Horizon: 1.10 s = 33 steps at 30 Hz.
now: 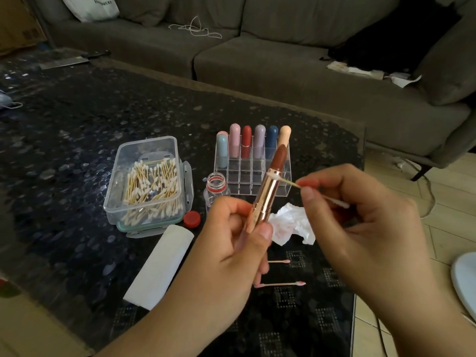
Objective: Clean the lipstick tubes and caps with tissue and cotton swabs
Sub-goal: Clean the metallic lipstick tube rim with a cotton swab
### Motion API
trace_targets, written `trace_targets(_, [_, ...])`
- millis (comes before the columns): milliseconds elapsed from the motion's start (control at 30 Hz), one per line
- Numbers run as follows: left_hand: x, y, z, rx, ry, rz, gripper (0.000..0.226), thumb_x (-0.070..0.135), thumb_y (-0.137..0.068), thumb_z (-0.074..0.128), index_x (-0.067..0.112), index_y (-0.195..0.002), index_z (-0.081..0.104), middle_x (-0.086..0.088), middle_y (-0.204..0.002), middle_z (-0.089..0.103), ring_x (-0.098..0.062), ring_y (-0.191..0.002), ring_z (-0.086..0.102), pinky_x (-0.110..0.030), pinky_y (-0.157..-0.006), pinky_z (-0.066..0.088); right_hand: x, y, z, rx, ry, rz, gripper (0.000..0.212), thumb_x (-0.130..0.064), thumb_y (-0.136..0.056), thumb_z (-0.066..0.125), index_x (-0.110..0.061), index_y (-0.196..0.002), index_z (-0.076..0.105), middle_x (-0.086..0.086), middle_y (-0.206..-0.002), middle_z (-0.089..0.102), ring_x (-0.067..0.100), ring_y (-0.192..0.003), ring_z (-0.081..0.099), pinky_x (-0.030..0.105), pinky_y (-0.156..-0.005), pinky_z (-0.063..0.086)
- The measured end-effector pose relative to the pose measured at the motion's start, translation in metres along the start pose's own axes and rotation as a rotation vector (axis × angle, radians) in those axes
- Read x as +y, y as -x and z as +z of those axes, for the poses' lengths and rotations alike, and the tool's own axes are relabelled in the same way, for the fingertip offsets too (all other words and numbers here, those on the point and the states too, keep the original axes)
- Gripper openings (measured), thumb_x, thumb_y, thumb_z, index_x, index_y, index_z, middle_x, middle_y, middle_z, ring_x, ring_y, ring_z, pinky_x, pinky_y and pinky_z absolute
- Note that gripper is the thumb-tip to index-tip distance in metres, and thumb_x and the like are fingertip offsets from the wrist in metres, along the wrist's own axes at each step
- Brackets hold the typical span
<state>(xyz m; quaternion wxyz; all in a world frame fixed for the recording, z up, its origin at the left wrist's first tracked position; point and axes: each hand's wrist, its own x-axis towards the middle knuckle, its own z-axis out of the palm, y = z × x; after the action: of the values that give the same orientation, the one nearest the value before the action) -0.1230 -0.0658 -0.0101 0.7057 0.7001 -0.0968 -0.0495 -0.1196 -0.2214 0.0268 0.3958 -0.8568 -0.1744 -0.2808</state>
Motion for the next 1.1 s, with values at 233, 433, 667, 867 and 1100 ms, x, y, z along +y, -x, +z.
trace_targets(233, [0.008, 0.003, -0.001, 0.049, 0.092, -0.066, 0.039, 0.065, -0.073, 0.043, 0.036, -0.088, 0.064, 0.008, -0.065, 0.052, -0.008, -0.058, 0.044, -0.022, -0.057, 0.040, -0.002, 0.000, 0.001, -0.031, -0.020, -0.012, 0.012, -0.022, -0.085, 0.055, -0.017, -0.082, 0.065, -0.009, -0.058, 0.052, 0.004, -0.054, 0.050, 0.003, -0.051, 0.033])
trace_targets(433, [0.006, 0.002, 0.000, 0.030, 0.055, -0.064, 0.034, 0.055, -0.087, 0.037, 0.032, -0.088, 0.062, 0.000, -0.066, 0.050, -0.016, -0.063, 0.045, -0.041, -0.066, 0.042, -0.002, 0.001, 0.001, -0.104, -0.028, -0.026, 0.011, -0.022, -0.083, 0.055, -0.017, -0.078, 0.064, -0.016, -0.060, 0.051, 0.001, -0.052, 0.049, 0.003, -0.050, 0.032])
trace_targets(667, [0.006, 0.001, 0.000, -0.016, 0.077, -0.040, 0.027, 0.043, -0.086, 0.047, 0.020, -0.098, 0.054, 0.002, -0.072, 0.065, -0.013, -0.057, 0.054, -0.024, -0.060, 0.047, 0.001, -0.001, -0.001, -0.055, -0.055, -0.005, 0.012, -0.023, -0.086, 0.054, -0.017, -0.082, 0.064, -0.006, -0.067, 0.055, 0.001, -0.052, 0.048, 0.002, -0.051, 0.032])
trace_targets(867, [0.007, 0.002, 0.000, -0.010, 0.182, -0.068, 0.013, 0.039, -0.079, 0.049, 0.034, -0.083, 0.060, 0.003, -0.067, 0.058, -0.010, -0.053, 0.045, -0.025, -0.055, 0.041, 0.001, -0.002, 0.000, -0.025, -0.058, 0.009, 0.010, -0.023, -0.087, 0.055, -0.020, -0.084, 0.064, -0.004, -0.071, 0.056, 0.004, -0.052, 0.049, 0.003, -0.051, 0.032])
trace_targets(1100, [0.008, 0.003, -0.003, -0.008, 0.215, -0.077, 0.020, 0.039, -0.082, 0.043, 0.032, -0.083, 0.062, -0.005, -0.074, 0.062, -0.019, -0.061, 0.044, -0.027, -0.057, 0.040, 0.001, 0.000, 0.001, -0.075, -0.082, 0.000, 0.011, -0.022, -0.085, 0.055, -0.018, -0.081, 0.064, -0.006, -0.070, 0.055, 0.003, -0.052, 0.048, 0.003, -0.051, 0.032])
